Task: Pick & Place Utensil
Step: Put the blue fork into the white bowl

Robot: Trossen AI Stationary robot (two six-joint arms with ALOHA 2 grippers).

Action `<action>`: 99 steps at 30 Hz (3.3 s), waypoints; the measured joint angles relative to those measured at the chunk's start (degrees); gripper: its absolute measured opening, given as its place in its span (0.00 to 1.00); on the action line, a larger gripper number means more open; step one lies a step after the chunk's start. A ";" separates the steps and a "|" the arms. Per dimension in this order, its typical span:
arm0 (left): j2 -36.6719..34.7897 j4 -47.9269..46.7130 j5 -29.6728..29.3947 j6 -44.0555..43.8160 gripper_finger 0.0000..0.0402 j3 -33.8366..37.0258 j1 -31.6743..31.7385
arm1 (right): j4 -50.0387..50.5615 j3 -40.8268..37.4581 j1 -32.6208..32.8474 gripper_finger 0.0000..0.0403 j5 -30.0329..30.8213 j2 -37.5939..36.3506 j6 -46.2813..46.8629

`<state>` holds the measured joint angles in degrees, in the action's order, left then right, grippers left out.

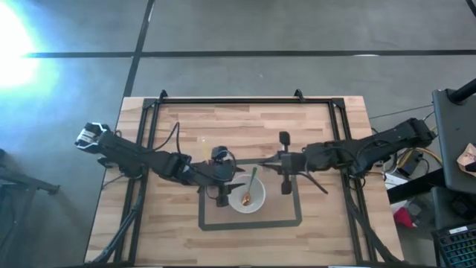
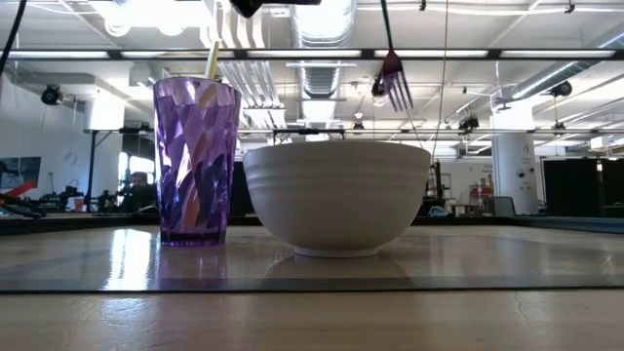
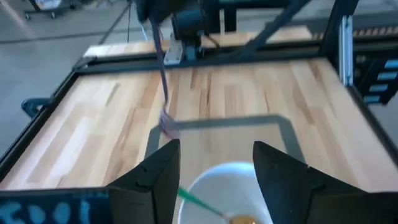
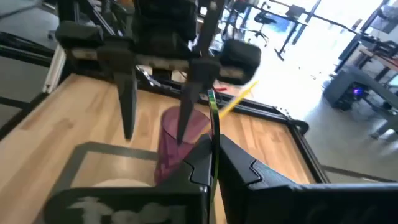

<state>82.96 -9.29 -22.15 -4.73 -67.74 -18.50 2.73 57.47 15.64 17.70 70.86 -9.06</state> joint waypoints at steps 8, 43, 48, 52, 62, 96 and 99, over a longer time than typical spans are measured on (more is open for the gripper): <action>-1.51 -8.88 0.00 -0.48 0.48 -3.41 -0.02 | 1.15 -1.48 -0.73 0.02 0.75 -4.18 3.38; -4.66 -5.61 0.49 -2.23 0.48 1.57 -0.72 | -38.84 -18.58 -14.69 0.02 -15.36 7.22 34.48; -4.85 -5.73 0.64 -2.19 0.48 1.57 -0.98 | -42.53 -18.06 -14.71 0.02 -16.31 12.36 35.97; -4.90 -5.91 0.66 -2.19 0.48 1.57 -1.09 | -42.89 -16.95 -14.67 0.02 -16.33 15.75 37.30; -4.90 -6.24 0.66 -2.17 0.48 1.57 -1.14 | -47.88 -16.44 -14.67 0.02 -16.55 22.54 38.71; -4.90 -6.20 0.68 -2.42 0.48 1.57 -1.16 | -50.11 -14.60 -14.69 0.02 -22.52 32.27 38.67; -4.90 -6.24 0.68 -2.49 0.48 1.57 -1.16 | -50.02 -14.62 -14.69 0.02 -22.54 32.27 38.67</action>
<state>78.06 -15.53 -21.47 -7.22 -66.17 -19.66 -47.29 42.85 0.95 -4.83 103.13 29.61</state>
